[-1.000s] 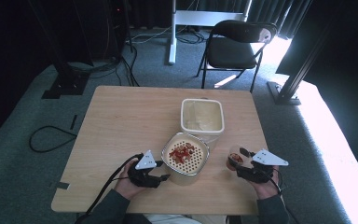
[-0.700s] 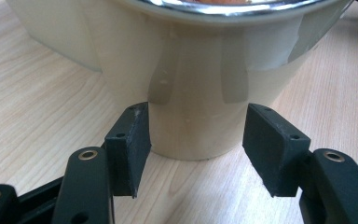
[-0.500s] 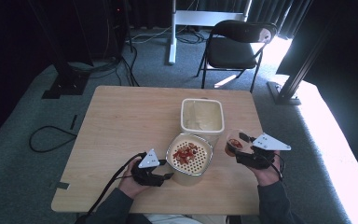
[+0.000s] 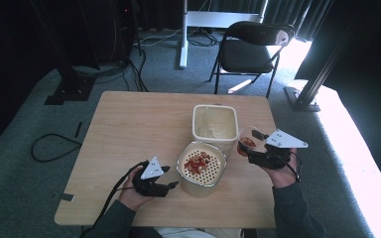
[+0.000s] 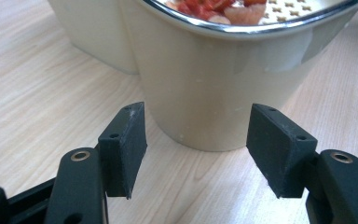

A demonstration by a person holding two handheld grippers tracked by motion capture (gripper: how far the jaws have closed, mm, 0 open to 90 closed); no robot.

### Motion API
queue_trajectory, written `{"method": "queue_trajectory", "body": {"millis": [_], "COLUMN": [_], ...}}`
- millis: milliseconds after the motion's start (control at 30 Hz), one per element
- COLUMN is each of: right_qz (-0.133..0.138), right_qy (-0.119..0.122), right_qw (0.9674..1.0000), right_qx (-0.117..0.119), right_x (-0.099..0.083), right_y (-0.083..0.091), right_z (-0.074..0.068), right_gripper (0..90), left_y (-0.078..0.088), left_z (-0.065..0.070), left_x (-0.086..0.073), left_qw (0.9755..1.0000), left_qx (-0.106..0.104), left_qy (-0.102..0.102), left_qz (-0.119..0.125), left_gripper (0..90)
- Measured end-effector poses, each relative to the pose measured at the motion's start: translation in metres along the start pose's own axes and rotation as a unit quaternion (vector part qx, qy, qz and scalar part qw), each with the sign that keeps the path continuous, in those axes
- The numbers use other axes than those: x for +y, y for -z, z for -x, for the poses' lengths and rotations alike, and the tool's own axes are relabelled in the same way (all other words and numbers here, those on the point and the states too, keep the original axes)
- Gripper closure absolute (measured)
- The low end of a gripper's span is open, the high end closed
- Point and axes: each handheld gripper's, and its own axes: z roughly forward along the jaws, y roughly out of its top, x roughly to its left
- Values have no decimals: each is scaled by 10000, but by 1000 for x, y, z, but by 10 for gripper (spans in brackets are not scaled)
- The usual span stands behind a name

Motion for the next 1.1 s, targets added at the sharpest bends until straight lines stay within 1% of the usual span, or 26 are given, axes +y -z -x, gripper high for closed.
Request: {"method": "queue_trajectory", "body": {"millis": [233,333,433,500,533,633,733,800,833,933,967,1067,1100], "right_qz": [-19,-59,-94,-94,-96,-109,-143,-159,-166,-196,-200,-251,-261], "right_qy": [17,72,81,110,114,163,224,251,256,353,391,549,605], "right_qw": [10000,10000,9999,9999,9999,9998,9996,9995,9995,9991,9989,9979,9975], "right_qx": [-3,-23,-16,-15,-19,-58,-104,-115,-118,-159,-181,-229,-244], "right_x": [4,5,6,8,9,11,12,12,13,14,15,17,18], "right_y": [-2,-3,-4,-4,-4,-5,-6,-7,-7,-9,-9,-11,-11], "right_z": [-1,-2,-3,-3,-3,-4,-5,-6,-7,-9,-10,-14,-16], "right_gripper": [348,348,348,348,348,348,348,348,348,348,348,348,348], "left_y": [13,19,27,34,39,55,74,84,91,105,109,116,116], "left_z": [-6,-10,-17,-23,-26,-34,-44,-47,-49,-54,-55,-55,-55], "left_x": [0,0,0,-1,-2,-6,-12,-13,-13,-14,-14,-18,-18], "left_qw": [9998,9996,9992,9986,9981,9968,9941,9924,9910,9896,9893,9882,9882], "left_qx": [161,243,372,522,604,779,1046,1203,1315,1410,1433,1504,1504], "left_qy": [34,46,73,56,58,141,269,254,244,284,265,298,298], "left_qz": [99,122,139,75,47,76,88,44,21,74,37,29,29], "left_gripper": [385,385,385,385,385,385,386,385,385,384,383,381,381]}}
